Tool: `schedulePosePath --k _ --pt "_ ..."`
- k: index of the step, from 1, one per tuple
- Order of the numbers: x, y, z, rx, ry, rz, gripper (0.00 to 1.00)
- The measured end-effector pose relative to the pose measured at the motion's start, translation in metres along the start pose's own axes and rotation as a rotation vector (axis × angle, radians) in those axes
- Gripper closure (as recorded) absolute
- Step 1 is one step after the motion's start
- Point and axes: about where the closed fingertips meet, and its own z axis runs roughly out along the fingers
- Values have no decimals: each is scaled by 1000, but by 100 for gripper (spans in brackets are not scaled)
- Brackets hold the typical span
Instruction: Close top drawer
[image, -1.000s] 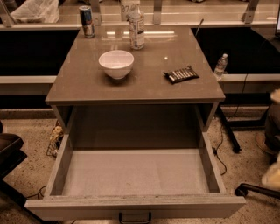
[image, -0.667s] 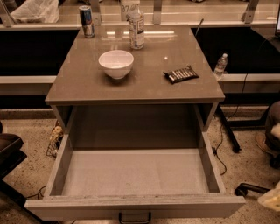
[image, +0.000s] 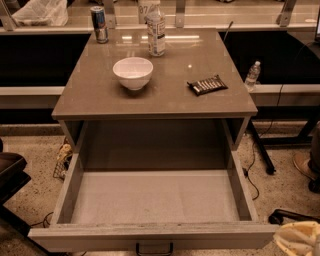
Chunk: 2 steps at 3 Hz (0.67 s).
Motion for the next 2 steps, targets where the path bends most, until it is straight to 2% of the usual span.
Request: schedulePosePath --k 1,2 --pt "16 33 27 -27 -55 -2 98" --pt "15 36 30 -28 -69 -51 100"
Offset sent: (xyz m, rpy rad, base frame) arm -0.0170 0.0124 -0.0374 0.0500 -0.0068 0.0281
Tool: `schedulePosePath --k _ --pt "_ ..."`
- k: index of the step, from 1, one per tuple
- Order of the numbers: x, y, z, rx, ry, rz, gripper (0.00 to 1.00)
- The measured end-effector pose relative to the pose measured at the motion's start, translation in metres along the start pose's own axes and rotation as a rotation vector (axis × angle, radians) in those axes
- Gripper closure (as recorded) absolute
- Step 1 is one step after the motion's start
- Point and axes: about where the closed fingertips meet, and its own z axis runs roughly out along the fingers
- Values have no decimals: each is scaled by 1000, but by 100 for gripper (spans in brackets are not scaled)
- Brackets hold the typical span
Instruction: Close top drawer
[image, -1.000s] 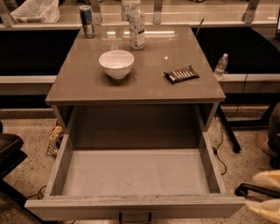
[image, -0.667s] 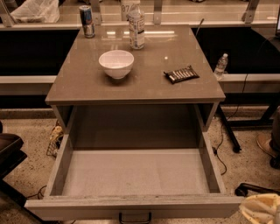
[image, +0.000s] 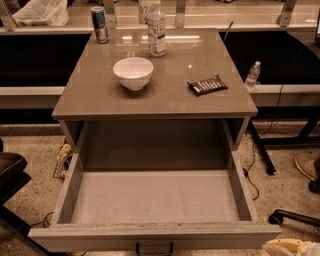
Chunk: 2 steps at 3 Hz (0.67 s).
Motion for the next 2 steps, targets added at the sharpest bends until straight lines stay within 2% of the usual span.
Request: schedulePosePath --k 1,2 --pt "0 0 0 0 1 0 100" --pt "4 10 22 -24 -36 27 100"
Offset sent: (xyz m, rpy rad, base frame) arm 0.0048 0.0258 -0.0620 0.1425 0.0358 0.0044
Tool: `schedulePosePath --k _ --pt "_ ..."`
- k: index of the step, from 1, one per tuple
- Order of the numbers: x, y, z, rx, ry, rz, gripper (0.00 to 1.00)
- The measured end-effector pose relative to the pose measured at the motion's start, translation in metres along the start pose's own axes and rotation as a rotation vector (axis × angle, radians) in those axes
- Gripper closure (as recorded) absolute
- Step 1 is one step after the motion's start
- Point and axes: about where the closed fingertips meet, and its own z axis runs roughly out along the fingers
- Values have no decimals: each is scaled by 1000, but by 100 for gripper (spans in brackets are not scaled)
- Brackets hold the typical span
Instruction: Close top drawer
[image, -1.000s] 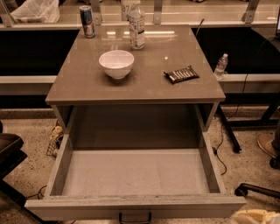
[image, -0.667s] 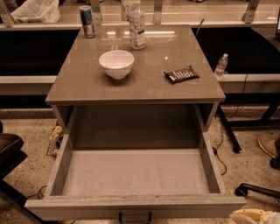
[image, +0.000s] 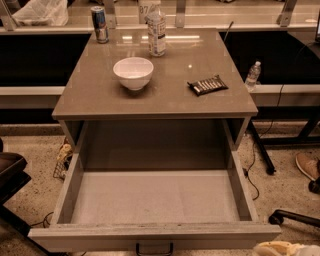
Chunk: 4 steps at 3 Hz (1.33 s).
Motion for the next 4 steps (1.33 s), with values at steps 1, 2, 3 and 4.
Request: schedulePosePath --k 1,2,3,4 --pt "4 7 28 -27 -35 11 100" --pt "-1 7 51 -45 -59 -2 100" --pt "-11 -1 69 -56 -80 -23 100" --pt "-30 -21 96 -68 -102 -61 100"
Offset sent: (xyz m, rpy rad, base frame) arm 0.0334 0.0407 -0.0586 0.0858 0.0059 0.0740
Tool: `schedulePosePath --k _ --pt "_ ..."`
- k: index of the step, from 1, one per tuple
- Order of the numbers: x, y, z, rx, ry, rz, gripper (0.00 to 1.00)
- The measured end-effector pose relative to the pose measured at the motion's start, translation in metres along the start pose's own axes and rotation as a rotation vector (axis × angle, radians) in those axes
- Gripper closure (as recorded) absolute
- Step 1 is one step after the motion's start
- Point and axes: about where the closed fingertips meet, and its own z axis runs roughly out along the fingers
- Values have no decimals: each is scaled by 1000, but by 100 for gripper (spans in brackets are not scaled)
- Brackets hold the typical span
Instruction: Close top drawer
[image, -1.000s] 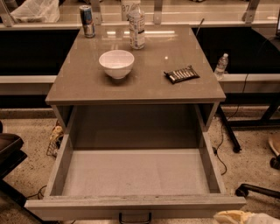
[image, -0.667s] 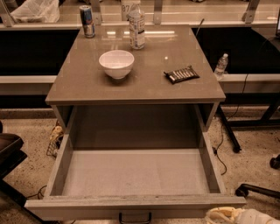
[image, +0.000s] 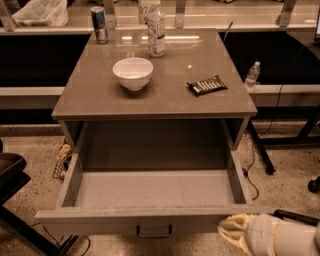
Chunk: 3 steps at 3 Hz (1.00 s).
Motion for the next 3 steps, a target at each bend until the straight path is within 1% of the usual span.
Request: schedulePosePath --k 1,3 --pt "-9 -14 20 -16 -11 -20 100" --pt "-15 -50 81 -59 -45 -4 100"
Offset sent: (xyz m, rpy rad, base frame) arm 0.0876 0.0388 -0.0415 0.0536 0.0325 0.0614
